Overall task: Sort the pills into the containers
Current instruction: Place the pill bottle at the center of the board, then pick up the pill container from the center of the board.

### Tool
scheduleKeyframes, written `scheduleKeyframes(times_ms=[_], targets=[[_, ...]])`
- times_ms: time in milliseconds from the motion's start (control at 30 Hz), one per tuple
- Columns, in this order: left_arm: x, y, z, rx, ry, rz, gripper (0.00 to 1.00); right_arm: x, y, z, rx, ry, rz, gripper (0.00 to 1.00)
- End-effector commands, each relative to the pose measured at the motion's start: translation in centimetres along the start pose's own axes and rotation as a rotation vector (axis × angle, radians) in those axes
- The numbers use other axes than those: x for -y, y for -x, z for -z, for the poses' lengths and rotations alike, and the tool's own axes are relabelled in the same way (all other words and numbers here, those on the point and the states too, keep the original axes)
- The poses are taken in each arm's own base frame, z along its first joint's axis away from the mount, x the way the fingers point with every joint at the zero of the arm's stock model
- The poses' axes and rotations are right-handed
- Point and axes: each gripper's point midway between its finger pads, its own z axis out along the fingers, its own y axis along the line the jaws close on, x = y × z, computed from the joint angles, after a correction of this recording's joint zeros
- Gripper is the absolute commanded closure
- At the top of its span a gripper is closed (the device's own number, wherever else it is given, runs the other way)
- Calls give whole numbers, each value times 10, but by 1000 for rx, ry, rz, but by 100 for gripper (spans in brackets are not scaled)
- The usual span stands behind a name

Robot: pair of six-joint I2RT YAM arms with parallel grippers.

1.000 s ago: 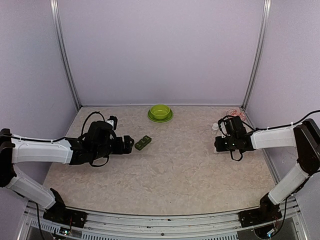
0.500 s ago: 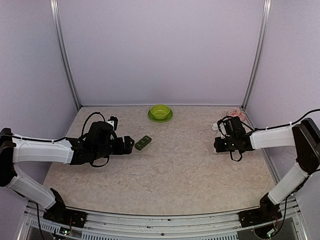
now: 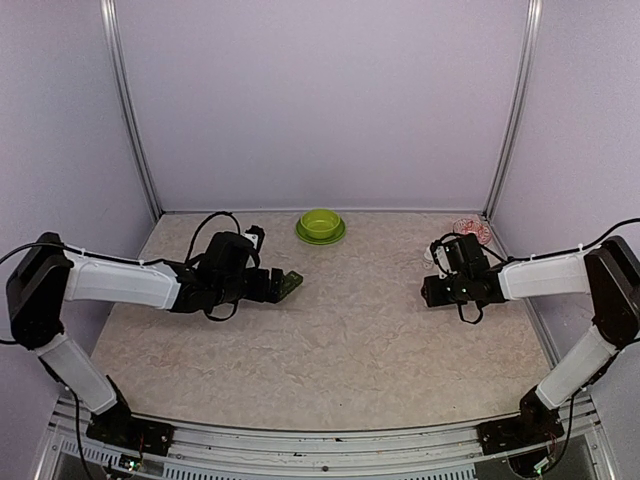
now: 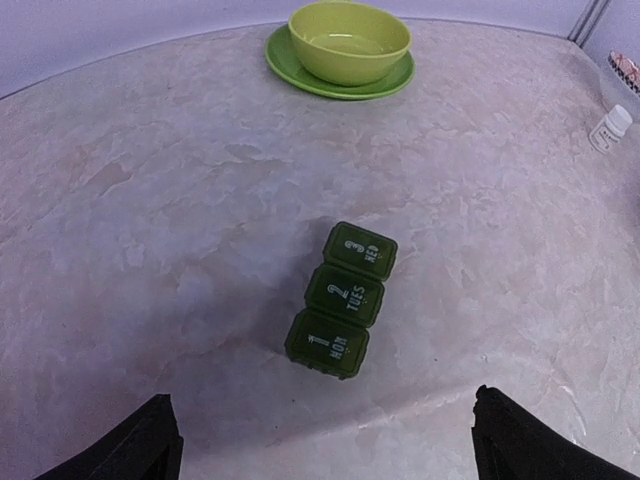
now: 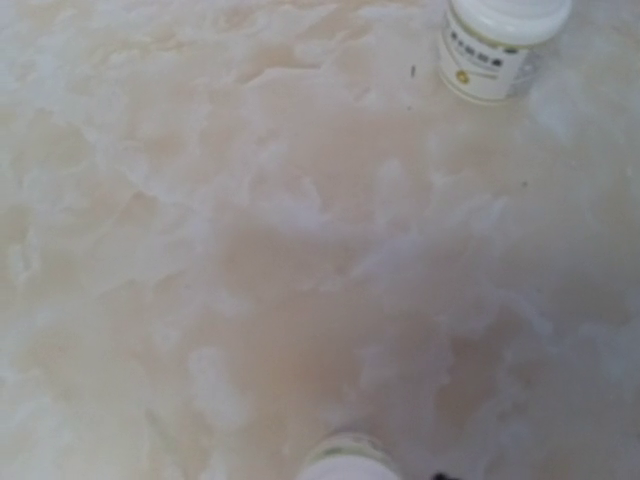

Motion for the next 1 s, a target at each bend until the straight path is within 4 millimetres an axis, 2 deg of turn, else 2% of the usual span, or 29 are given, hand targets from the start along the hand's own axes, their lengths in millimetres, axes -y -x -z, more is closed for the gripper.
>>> scheduleKeyframes(times_ms=[0,167,267,400,633,967], targets=[[16,7,-30,-31,-34,-196,1,-9,11,10,27,23,10,48],[25,-3,-55,-97,-68,-314,1,-10,18,26,46,30,13,33],[19,-13,-67,-142,-76,-330,1,-12,29,42,80,41,16,27],[12,-16,-76,-160,-74,-348,3,-13,41,60,121,56,14,21],[4,-25,-92,-175,-77,-390,11,-18,58,83,176,86,12,17],[12,-41,-106,-202,-137,-425,32,-22,61,88,184,111,9,14]])
